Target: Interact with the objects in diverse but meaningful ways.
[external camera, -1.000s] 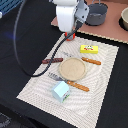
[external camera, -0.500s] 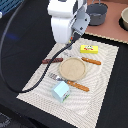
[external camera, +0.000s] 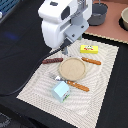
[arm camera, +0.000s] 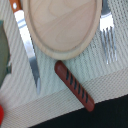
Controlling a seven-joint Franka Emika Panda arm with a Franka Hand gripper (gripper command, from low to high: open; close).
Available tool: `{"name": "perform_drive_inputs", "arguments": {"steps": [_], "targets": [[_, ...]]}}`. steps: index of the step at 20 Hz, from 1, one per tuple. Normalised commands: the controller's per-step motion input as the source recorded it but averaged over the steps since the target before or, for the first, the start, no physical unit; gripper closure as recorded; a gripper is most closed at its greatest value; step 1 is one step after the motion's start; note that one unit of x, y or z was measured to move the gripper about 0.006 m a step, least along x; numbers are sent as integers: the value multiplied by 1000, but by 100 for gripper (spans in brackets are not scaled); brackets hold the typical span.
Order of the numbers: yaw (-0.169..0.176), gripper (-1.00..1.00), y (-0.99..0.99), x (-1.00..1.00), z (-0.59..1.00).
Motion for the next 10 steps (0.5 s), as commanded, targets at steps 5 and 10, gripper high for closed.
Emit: {"name": "perform_drive_inputs", "arguments": {"steps": [5,10], "targets": [[-87,-100,-634,181,0],[-51,-100,-767,187,0]]}}
